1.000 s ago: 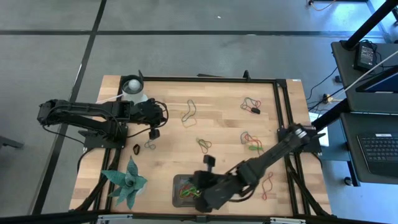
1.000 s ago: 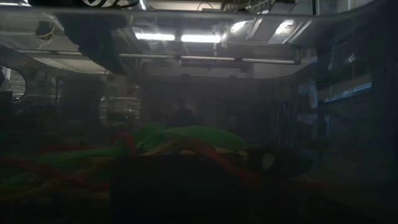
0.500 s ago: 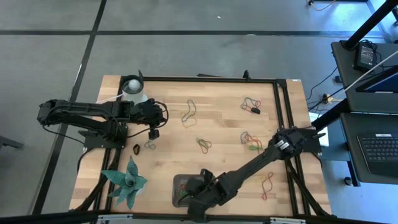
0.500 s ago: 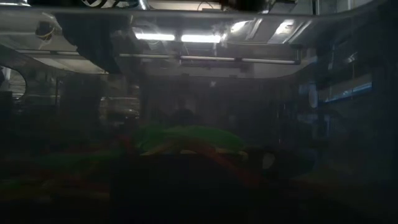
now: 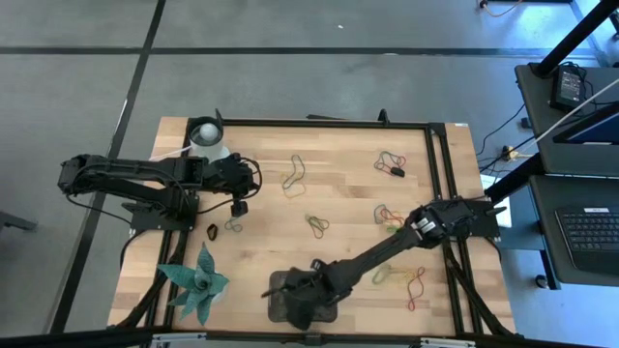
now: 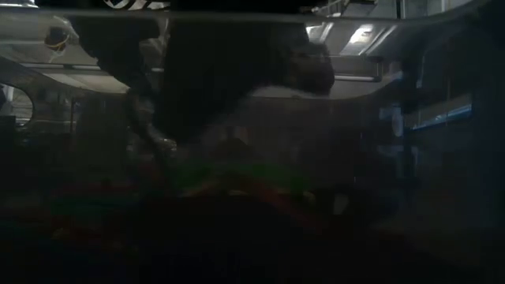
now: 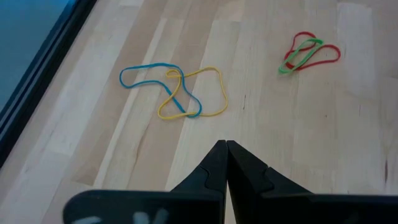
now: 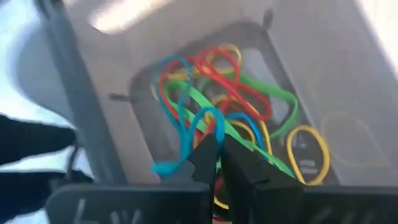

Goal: Pick and place rubber bands into bin
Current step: Put the blue rubber band into the black bin, then put the black rubber band into the black bin

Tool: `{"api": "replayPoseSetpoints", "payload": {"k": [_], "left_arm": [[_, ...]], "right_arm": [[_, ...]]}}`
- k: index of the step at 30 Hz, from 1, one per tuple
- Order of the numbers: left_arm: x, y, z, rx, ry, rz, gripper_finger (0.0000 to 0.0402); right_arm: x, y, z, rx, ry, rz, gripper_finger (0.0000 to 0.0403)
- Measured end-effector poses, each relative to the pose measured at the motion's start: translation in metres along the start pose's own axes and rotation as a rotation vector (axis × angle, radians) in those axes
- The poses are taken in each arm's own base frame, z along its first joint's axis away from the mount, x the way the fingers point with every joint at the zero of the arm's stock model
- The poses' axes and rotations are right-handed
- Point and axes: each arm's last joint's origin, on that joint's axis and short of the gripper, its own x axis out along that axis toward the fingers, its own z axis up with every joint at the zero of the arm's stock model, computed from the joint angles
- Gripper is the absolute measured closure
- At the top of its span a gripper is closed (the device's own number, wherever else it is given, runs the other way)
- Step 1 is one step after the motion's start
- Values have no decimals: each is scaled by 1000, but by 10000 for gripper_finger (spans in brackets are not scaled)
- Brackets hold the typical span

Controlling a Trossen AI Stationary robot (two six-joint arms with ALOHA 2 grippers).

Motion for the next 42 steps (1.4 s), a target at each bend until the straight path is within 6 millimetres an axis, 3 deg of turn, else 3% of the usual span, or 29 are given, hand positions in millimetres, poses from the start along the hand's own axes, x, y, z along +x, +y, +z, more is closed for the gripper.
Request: {"api": "replayPoseSetpoints", "payload": {"k": [5, 13, 18, 25, 29, 35, 37, 42], "left_arm": [[0, 0, 0, 0, 0, 0, 398], [0, 0, 0, 0, 0, 0, 398], [0, 0, 0, 0, 0, 0, 398], [0, 0, 0, 0, 0, 0, 398], [0, 0, 0, -1, 1, -13, 398], [0, -1, 0, -1, 1, -32, 398], [0, -1, 1, -2, -7, -24, 398], [0, 1, 2, -4, -17, 22, 398]], "right_arm": [[3, -8, 1, 36, 100, -6, 360], [-3, -8, 1, 34, 102, -8, 307], [-26, -5, 7, 34, 53, 15, 282], [-59, -9, 6, -16, 47, -31, 277], [-67, -9, 0, -58, 55, -67, 295], [-70, -9, -5, -191, 53, -102, 383], [-75, -14, -8, -228, 73, -172, 395], [-117, -43, -21, -294, 119, -343, 394]]}}
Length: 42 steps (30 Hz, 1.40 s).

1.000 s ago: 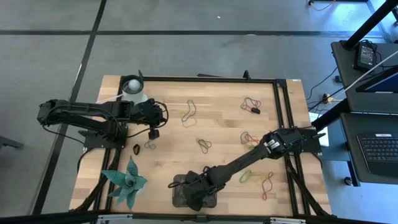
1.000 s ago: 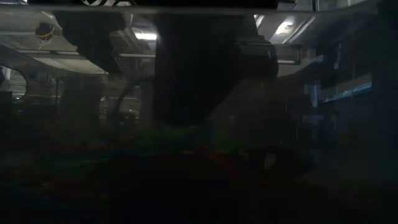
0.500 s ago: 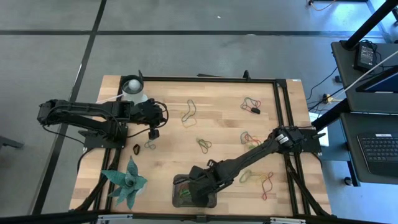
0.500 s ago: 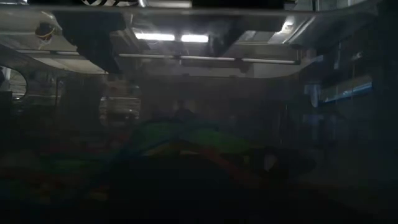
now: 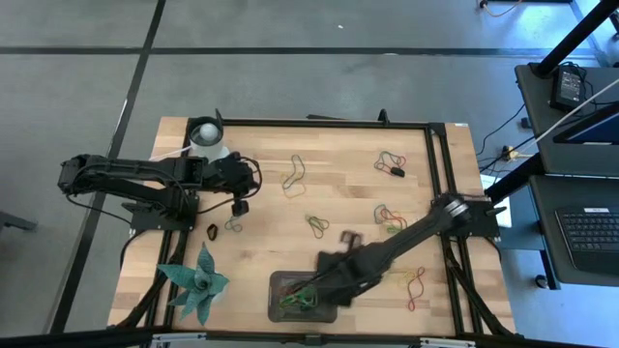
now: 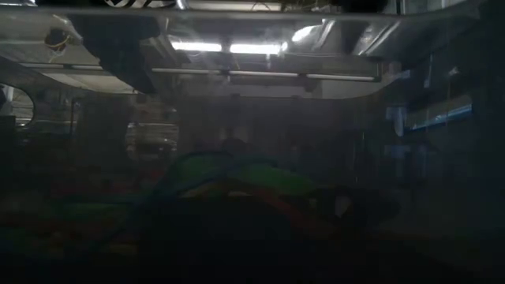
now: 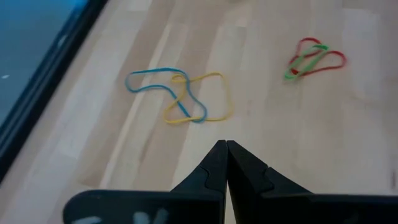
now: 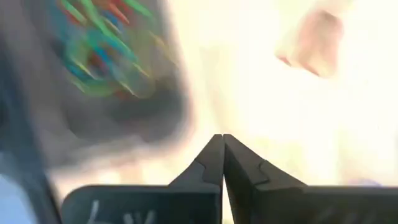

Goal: Pick and place rubber bands into bin
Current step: Put the black rubber band into the black bin

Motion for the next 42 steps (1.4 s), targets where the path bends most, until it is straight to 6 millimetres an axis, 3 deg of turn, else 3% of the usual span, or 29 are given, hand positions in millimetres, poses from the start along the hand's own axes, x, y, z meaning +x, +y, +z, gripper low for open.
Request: {"api": "replayPoseSetpoints", "payload": {"k": [4, 10, 18, 23, 28, 34, 42], "left_arm": [[0, 1, 0, 0, -3, 45, 398], [0, 3, 0, 0, -5, 94, 398], [0, 3, 0, -36, -7, 95, 398], [-2, 3, 4, -116, -13, 94, 398], [-7, 3, 15, -163, 53, 91, 398], [-12, 5, 30, -294, 246, 144, 398], [8, 17, 30, -395, 420, 165, 396]], "right_arm": [[-10, -45, -45, 10, 11, -38, 398], [4, -100, -109, 70, -123, 95, 394], [11, -156, -175, 22, -305, 225, 394], [10, -184, -206, 28, -410, 297, 393], [10, -201, -225, 61, -503, 356, 393], [12, -209, -232, 133, -579, 335, 393], [12, -212, -231, 218, -640, 239, 393]]}}
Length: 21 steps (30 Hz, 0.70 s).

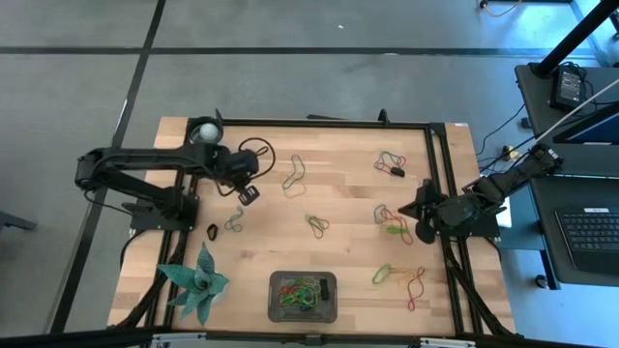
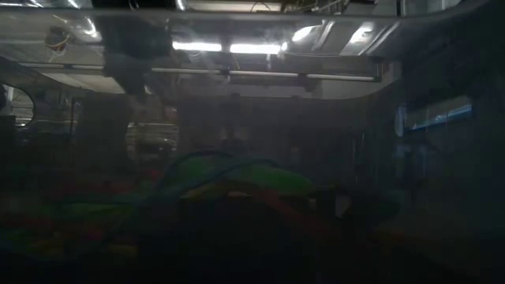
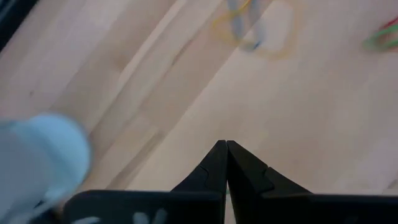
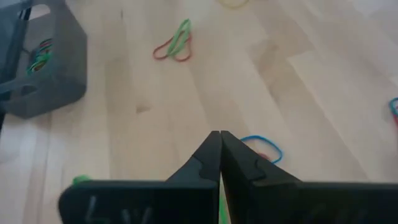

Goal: Pick and place rubber bands into bin
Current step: Put the black rubber band into the black bin

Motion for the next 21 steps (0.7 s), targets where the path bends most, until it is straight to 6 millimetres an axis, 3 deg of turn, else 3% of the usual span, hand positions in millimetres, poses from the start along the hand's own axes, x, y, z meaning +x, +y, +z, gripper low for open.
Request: {"api": "replayPoseSetpoints", "payload": {"k": [8, 13, 21], "left_arm": [[19, 21, -9, -149, 336, 93, 332], [25, 22, -10, -296, 431, 91, 281], [43, 12, -40, -307, 552, 132, 270]], "right_arm": [[0, -3, 2, 0, -88, -112, 393], [-1, -5, 3, -1, -122, -158, 393], [-1, -5, 3, 78, -127, -154, 393]]}}
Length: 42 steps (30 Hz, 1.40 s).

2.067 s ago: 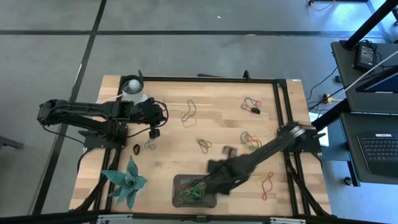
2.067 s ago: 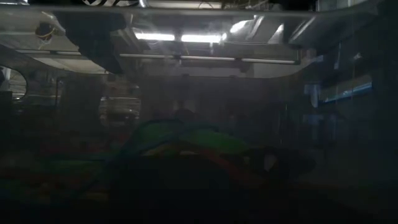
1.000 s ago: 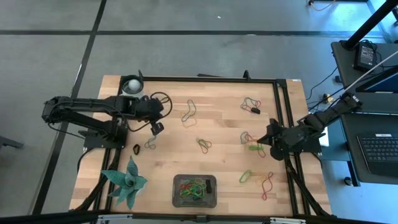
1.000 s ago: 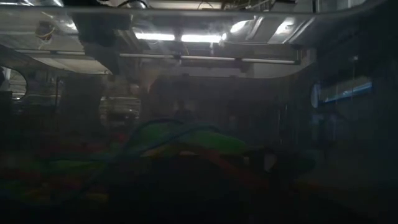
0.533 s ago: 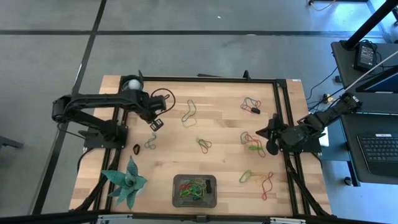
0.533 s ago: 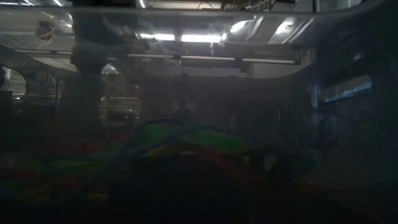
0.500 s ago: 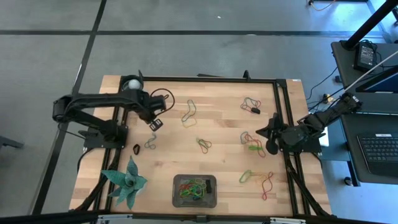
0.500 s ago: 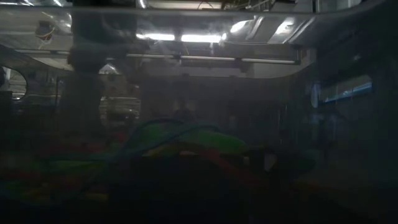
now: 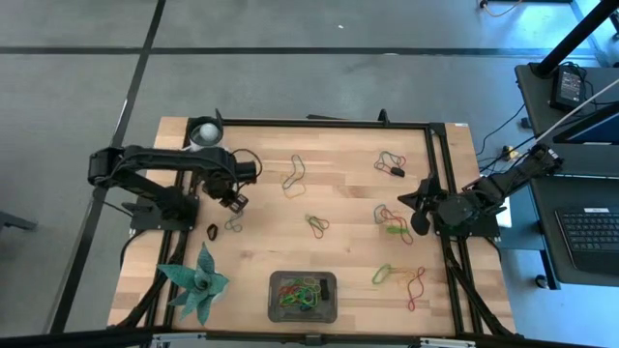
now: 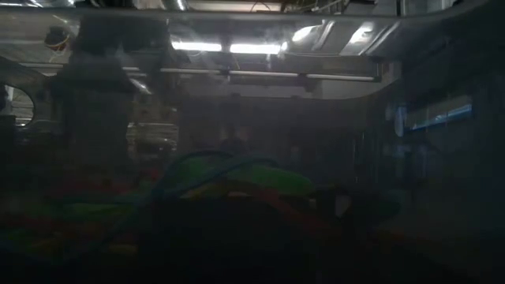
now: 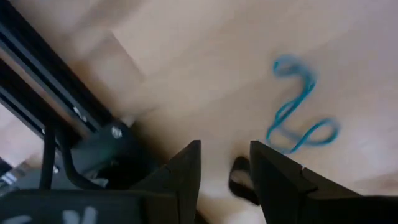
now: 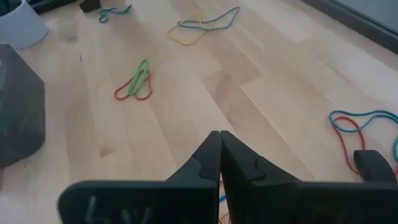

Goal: Pick and place rubber bands into bin
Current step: Put the black rubber band into the black bin

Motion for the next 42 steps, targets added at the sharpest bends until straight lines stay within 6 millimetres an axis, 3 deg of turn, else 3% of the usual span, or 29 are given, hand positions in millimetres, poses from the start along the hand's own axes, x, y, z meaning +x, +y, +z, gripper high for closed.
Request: {"api": "replayPoseSetpoints", "payload": {"k": [10, 20, 25, 35, 42], "left_arm": [[33, -2, -27, 52, 210, -12, 273], [38, -15, -31, 89, 145, -64, 274], [45, -27, -38, 262, 86, -119, 274], [46, -34, -54, 555, 33, -64, 274], [48, -38, -65, 855, -9, -21, 274]], "right_arm": [[0, -2, -1, -20, -10, -42, 393], [0, -5, -1, -58, -46, -103, 393], [0, -5, -1, -57, -46, -103, 393], [0, -5, -1, -56, -45, -104, 393], [0, -5, -1, -55, -46, -104, 393]]}}
